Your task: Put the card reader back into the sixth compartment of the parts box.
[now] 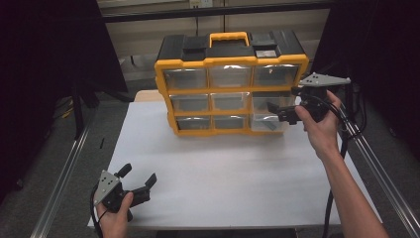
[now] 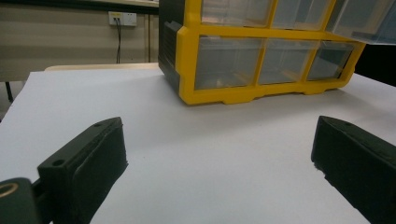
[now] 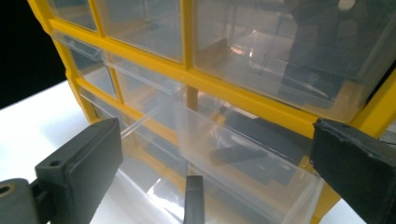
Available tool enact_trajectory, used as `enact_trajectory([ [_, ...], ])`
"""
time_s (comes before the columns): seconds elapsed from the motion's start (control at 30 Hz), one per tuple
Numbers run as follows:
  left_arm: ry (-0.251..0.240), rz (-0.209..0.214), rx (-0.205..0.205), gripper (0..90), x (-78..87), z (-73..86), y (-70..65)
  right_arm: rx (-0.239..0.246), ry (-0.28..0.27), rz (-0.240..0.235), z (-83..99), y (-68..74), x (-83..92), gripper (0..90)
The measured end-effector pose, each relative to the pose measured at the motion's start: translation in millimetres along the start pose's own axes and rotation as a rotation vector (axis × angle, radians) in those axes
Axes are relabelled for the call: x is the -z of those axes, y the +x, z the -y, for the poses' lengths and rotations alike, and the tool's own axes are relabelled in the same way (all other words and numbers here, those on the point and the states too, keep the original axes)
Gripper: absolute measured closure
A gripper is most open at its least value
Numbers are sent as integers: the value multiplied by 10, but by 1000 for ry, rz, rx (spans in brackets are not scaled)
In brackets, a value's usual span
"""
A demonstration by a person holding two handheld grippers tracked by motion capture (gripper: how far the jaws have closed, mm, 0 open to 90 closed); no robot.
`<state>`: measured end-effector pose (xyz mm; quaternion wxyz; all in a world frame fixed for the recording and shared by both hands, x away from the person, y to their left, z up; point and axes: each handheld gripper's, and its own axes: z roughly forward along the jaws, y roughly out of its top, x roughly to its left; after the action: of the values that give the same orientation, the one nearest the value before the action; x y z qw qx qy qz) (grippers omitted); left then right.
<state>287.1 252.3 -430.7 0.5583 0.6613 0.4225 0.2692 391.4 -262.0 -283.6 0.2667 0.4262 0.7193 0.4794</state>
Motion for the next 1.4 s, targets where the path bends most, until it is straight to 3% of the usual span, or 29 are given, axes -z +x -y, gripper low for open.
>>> enact_trajectory([
  [0.33, -1, -15, -8, 32, 15, 4, -10, 1, -83, 89, 266, 143, 177, 25],
  [0.57, -3, -15, -17, 32, 30, 1, -19, 0, -104, 64, 421, 194, 248, 25],
  [0.67, -12, -18, -4, 32, 53, 2, -23, -11, -151, 78, 596, 263, 260, 26],
  [0.8, -7, -28, -7, 32, 66, 4, -20, -21, -173, 107, 745, 354, 275, 24],
  [1.17, -10, -24, -13, 32, 63, 5, -34, -23, -184, 142, 960, 468, 373, 24],
  [1.4, -22, -29, -8, 32, 75, 4, -33, -34, -174, 158, 1138, 471, 400, 23],
])
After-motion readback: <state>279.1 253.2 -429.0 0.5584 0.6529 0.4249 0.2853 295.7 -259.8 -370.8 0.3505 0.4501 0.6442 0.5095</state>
